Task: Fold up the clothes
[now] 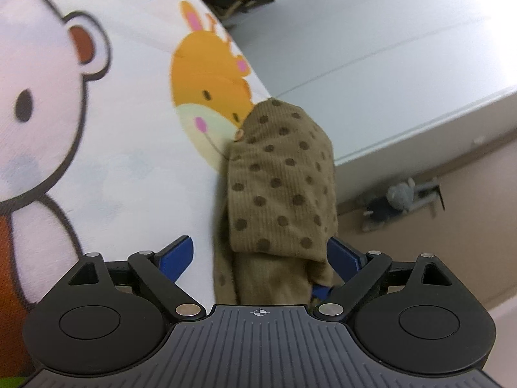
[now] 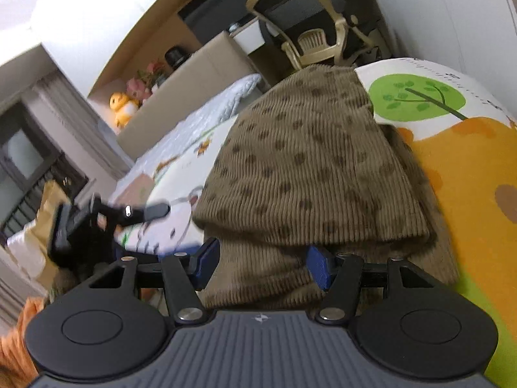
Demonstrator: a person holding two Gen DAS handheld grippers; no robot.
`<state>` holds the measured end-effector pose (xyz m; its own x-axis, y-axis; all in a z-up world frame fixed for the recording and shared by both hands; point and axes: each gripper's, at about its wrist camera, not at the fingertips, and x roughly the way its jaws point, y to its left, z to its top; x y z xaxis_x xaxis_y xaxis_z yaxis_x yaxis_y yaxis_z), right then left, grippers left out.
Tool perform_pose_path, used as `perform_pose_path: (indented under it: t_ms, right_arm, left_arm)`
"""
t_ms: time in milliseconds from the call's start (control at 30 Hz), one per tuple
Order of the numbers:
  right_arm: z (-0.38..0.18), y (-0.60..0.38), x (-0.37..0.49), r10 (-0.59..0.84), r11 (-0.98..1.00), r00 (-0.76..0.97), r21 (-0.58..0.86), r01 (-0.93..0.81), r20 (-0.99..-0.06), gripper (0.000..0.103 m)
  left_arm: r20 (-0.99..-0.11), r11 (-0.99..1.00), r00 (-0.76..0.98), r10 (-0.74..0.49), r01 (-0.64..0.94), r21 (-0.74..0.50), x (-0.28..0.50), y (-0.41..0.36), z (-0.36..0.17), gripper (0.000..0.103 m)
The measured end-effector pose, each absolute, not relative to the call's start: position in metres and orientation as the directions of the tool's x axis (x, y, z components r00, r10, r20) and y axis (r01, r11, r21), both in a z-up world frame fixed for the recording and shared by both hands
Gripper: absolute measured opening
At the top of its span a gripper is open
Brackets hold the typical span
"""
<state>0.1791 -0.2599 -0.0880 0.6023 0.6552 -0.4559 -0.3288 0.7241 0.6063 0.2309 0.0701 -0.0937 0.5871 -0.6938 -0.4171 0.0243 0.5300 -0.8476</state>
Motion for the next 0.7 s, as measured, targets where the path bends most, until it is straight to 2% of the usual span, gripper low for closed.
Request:
perform_pose_path:
  t_ms: [133,367,533,600,700]
  right_arm:
    - [-0.083,-0.255,0.184,0.681,0.677,0.639,0.639,-0.365,-0.357,0.064]
    - [-0.072,-0.245,0.185,0.719,0.586,0.675,0.666,-0.461,-0.166,0.064]
    - [-0.069,-0.250,0.190,0.654,0.667,0.723,0.619,-0.414,-0.221,0.064]
    - [-0.072,-0.254,0.192,0.647,0.672,0.726,0.624,-0.399,-0.232,0.064]
    - [-0.076,-0.260,0.193,0.648,0.663,0.723,0.644,-0.381,-0.239,0.064]
  left_arm:
    - [-0.416,0.530,0.589,-0.693,0.025,-0.848,0.232,0.071,-0.094,0.094]
    - [-0.398,0.514,0.601,-0.694,0.026,-0.857,0.234,0.073,-0.092,0.094]
    - [-0.379,0.534,0.596,-0.708,0.100,-0.840,0.237,0.058,-0.079,0.092]
    - [-0.409,0.612,0.618,-0.671,0.151,-0.776,0.234,0.047,-0.068,0.090]
    - [-0.476,0.807,0.686,-0.550,0.290,-0.514,0.219,0.019,-0.044,0.090]
